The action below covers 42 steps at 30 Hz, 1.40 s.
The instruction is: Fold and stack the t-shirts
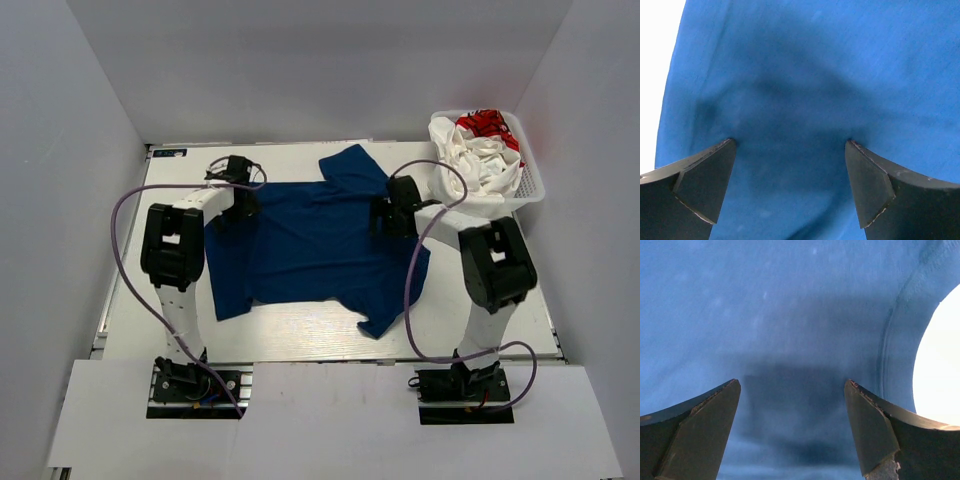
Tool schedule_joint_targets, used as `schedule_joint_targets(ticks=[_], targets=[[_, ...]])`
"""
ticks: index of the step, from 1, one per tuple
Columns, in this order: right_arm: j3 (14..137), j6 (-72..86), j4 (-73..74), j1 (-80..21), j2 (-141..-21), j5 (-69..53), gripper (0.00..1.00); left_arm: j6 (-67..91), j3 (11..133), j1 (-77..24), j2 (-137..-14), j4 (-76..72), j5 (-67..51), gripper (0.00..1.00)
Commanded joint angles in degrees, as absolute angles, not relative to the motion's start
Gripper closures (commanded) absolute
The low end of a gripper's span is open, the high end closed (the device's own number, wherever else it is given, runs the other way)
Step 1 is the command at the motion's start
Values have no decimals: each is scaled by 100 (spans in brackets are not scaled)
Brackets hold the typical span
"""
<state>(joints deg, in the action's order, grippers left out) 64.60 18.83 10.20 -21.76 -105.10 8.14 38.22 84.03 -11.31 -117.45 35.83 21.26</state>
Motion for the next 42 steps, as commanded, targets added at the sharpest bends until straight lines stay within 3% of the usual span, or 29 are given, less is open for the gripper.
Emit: schedule_joint_targets(ticks=[1, 12, 16, 21, 24, 31, 36, 39, 40, 41, 42], targets=[[7171, 1731, 1519, -2145, -11132, 1081, 10, 3657, 9129, -1020, -12241, 3771, 2198, 0], [10430, 1425, 2610, -1759, -13245, 994, 10, 2068, 11703, -791, -13956, 3612, 1504, 0], [10163, 101, 1963, -1898, -12772, 318, 10, 1741, 12085, -791, -13677, 3683, 1441, 0], [8431, -1054, 1046, -2364, -10525, 202, 10, 1757, 10754, -861, -12185, 3349, 1389, 0], [7735, -458, 1508, -2689, -9821, 159, 10, 2117, 9630, -914, -10954, 3296, 1389, 0], [5899, 148, 2249, -3945, -8781, -193, 10, 3495, 7043, -914, -8661, 3524, 1274, 0], [5275, 702, 2786, -4368, -8780, 552, 12, 3822, 5688, -914, -7849, 3516, 1037, 0], [5185, 905, 2734, -4394, -9026, 798, 26, 3876, 5362, -914, -7673, 3568, 1037, 0], [5203, 1062, 2716, -4403, -9183, 948, 35, 3876, 5361, -914, -7673, 3568, 1037, 0], [5238, 1168, 2620, -4403, -9324, 1019, 55, 3876, 5361, -914, -7673, 3568, 1115, 0], [5256, 1239, 2602, -4412, -9395, 1194, 67, 3876, 5361, -914, -7673, 3621, 1177, 0]])
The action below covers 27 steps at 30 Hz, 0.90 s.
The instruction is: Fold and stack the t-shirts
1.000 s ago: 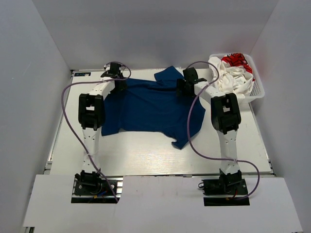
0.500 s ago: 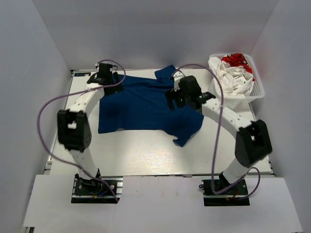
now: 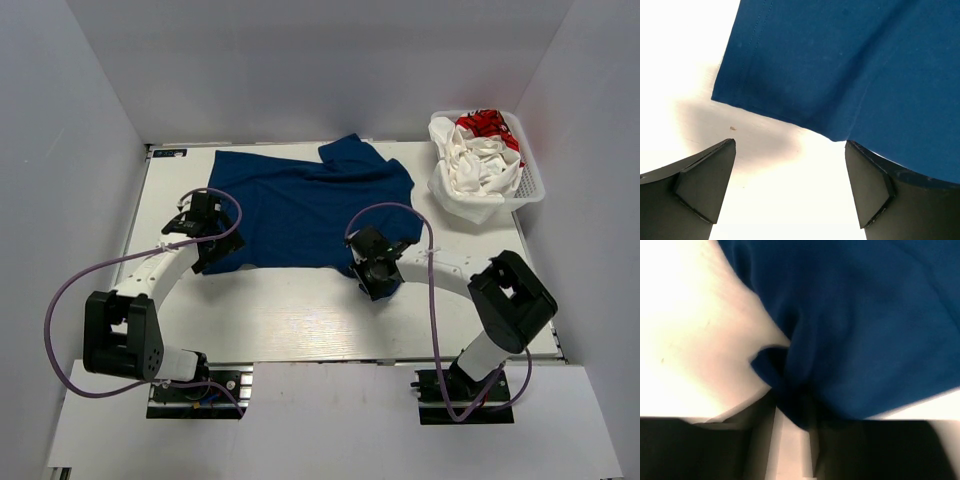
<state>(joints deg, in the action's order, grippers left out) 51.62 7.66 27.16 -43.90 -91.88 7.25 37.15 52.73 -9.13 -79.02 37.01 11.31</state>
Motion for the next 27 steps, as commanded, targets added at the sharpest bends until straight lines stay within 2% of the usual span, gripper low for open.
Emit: schedule_joint_targets(ticks=[1, 2, 3, 4, 7, 8, 12, 15, 16, 17, 19, 21, 24, 26, 27], targets=[[5378, 1465, 2680, -4412, -9378, 1343, 83, 3876, 5361, -914, -7673, 3621, 1178, 0], [5422, 1555, 2707, -4421, -9326, 1397, 100, 3876, 5422, -914, -7673, 3621, 1178, 0], [5458, 1599, 2733, -4395, -9134, 1380, 100, 3876, 5423, -914, -7725, 3621, 1178, 0], [5641, 1661, 2777, -4377, -9019, 806, 100, 3876, 5475, -914, -7726, 3621, 1117, 0], [5827, 1871, 2979, -4307, -8141, 65, 100, 3824, 5423, -914, -7726, 3551, 923, 0], [5827, 2168, 3014, -4211, -7582, 62, 100, 3823, 5423, -914, -7726, 3464, 923, 0], [5547, 2794, 3819, -3824, -6883, -36, 100, 3823, 5423, -914, -7726, 3463, 800, 0], [4836, 3172, 4182, -3446, -6601, -175, 70, 3823, 5370, -914, -7726, 3463, 800, 0], [4695, 3329, 4244, -3236, -6609, -202, 32, 3893, 5370, -914, -7726, 3515, 852, 0], [4406, 3366, 4280, -3191, -6627, -202, 21, 3894, 5318, -914, -7726, 3516, 853, 0], [4394, 3227, 4596, -3068, -6802, -27, 11, 3954, 5317, -914, -7726, 3568, 922, 0], [4673, 3060, 4789, -3032, -6803, 586, 10, 3955, 5370, -914, -7726, 3717, 1002, 0], [5017, 2753, 4773, -3050, -6549, 756, 10, 4017, 5423, -914, -7726, 3823, 1090, 0], [5080, 2532, 4466, -3093, -6399, 406, 10, 4017, 5423, -914, -7726, 3719, 942, 0], [5080, 2088, 4343, -3094, -6398, -414, 10, 4017, 5423, -914, -7726, 3657, 871, 0]])
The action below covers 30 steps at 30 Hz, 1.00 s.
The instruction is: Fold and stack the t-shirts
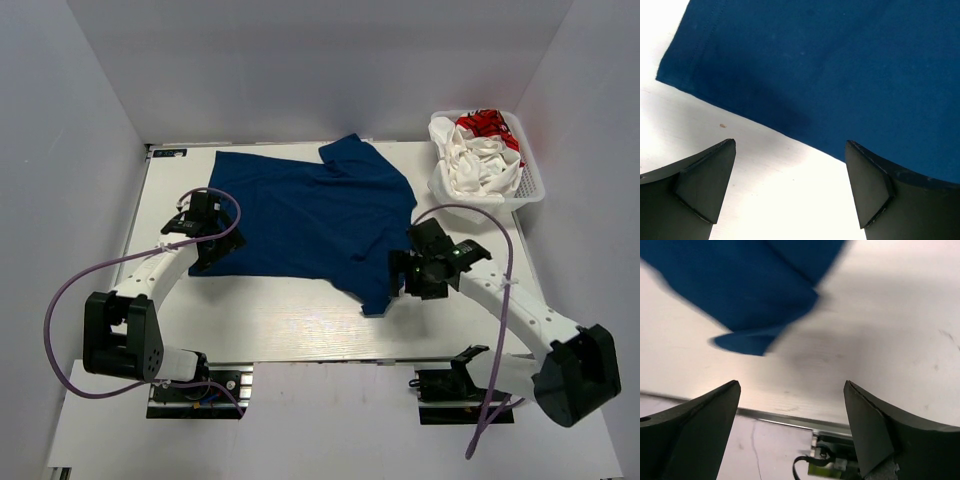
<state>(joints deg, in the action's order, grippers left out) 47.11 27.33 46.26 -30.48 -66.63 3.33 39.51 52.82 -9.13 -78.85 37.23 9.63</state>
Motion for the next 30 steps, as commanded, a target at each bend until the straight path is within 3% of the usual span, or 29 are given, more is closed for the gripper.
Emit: schedule_joint_targets(ticks=[1, 6, 11, 16, 18, 19, 20, 21, 23, 24, 30], targets=[[5054, 2013, 4063, -3129, -6390, -648, 10, 3956, 5362, -914, -7726, 3595, 801, 0], [4843, 1258, 3455, -4119, -6565, -1407, 10, 3894, 5222, -967, -7673, 3542, 554, 0], [4773, 580, 3427, -4930, -7370, 533, 10, 3894, 4818, -967, -7542, 3367, 63, 0], [4878, 1142, 3814, -5142, -8401, 1922, 16, 3841, 4764, -1020, -7611, 3243, -176, 0], [4983, 1186, 3893, -5133, -8587, 2003, 38, 3841, 4833, -1020, -7682, 3243, -176, 0], [5027, 1213, 3902, -5142, -8604, 2169, 53, 3780, 4895, -1072, -7760, 3243, -176, 0], [5227, 1256, 3911, -5115, -8622, 2267, 75, 3779, 4896, -1072, -7761, 3243, -176, 0], [5256, 1231, 3563, -5115, -8535, 2207, 89, 3727, 4948, -1072, -7839, 3243, -176, 0], [5386, 986, 3271, -5080, -8429, 1760, 91, 3727, 5009, -1072, -7919, 3243, -97, 0], [5449, 993, 3043, -5063, -8464, 1653, 100, 3727, 5010, -1072, -7989, 3295, -10, 0], [6868, 897, 2541, -4616, -8919, 1810, 100, 3656, 5440, -1072, -8288, 3366, 184, 0]])
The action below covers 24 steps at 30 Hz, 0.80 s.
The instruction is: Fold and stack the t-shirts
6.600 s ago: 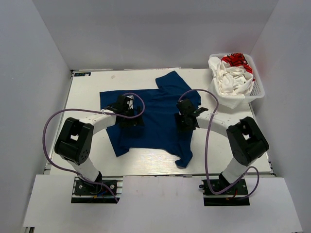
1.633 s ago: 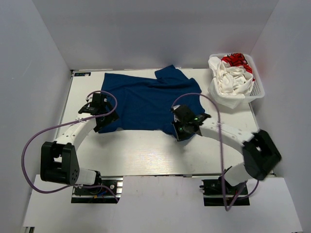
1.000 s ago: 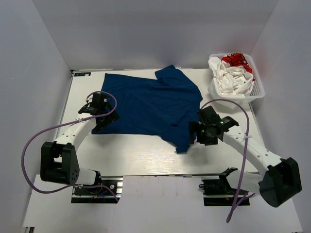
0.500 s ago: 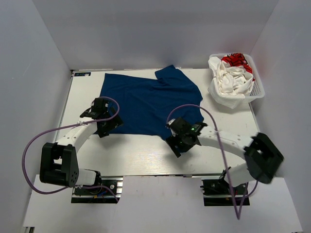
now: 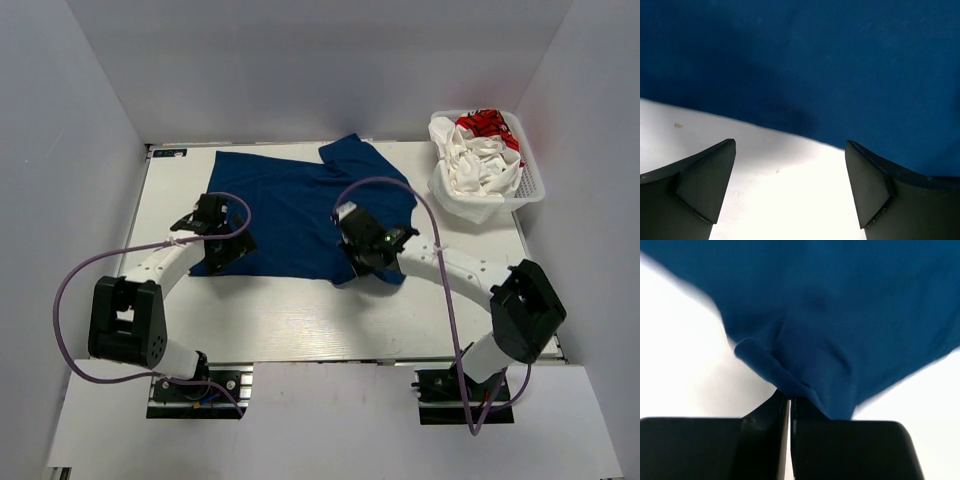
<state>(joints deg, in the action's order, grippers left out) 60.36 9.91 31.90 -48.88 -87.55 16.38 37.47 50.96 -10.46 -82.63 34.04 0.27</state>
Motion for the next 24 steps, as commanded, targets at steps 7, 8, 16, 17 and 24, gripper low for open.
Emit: schedule_joint_targets(ticks=[7, 8, 16, 17, 24], targets=[[9472, 1555, 3274, -3806, -11208, 2485, 100, 3490, 6133, -949, -8849, 3594, 149, 0], [10031, 1712, 3478, -3693, -11441, 2583, 87, 3489, 6213, -949, -8903, 3708, 236, 0], [9304, 1467, 2665, -3489, -10970, 1689, 11, 3489, 6337, -949, -9018, 3639, 544, 0], [9203, 1468, 2332, -3454, -10812, 1635, 11, 3489, 6337, -949, -9018, 3639, 545, 0], [9834, 1696, 2574, -3322, -11634, 1073, 16, 3489, 6601, -949, -9324, 3814, 984, 0]])
